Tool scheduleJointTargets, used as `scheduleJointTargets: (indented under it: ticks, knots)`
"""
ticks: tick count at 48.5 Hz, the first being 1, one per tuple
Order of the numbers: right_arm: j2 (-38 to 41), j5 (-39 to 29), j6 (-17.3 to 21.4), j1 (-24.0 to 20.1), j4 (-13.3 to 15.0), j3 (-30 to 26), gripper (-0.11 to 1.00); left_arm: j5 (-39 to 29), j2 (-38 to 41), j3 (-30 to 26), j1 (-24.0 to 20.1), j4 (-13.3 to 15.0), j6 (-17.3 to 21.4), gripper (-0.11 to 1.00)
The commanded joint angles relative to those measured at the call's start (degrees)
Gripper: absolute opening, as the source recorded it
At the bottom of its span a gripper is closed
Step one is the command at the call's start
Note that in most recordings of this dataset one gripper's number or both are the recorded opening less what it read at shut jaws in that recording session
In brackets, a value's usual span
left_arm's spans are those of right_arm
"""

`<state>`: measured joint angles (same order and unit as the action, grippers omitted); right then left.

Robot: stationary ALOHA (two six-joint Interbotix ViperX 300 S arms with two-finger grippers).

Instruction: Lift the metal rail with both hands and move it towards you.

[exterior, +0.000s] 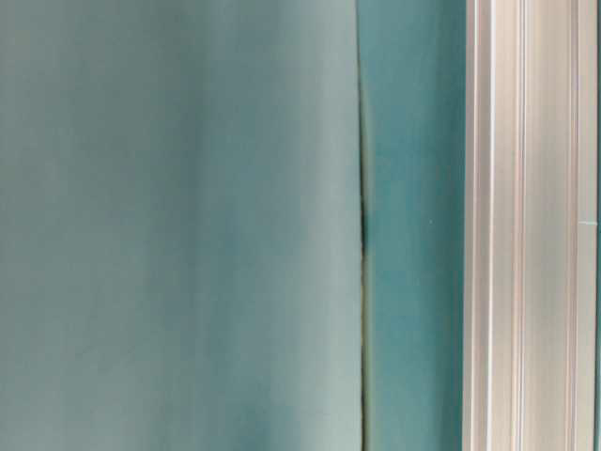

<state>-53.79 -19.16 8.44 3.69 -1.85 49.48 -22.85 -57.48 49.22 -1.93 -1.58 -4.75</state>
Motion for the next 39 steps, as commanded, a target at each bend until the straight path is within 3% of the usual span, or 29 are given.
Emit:
scheduleJointTargets:
  ticks: [1, 39]
  knots:
    - [-1.2, 0.6, 0.0, 0.1, -0.1, 0.1, 0.99, 0.5, -1.0, -0.6, -0.1, -0.1, 0.0, 0.88]
    - [-2.0, 0.6, 0.9, 0.1, -0.3, 1.1, 0.99, 0.5, -1.8, -0.2, -0.1, -0.1, 0.1, 0.88]
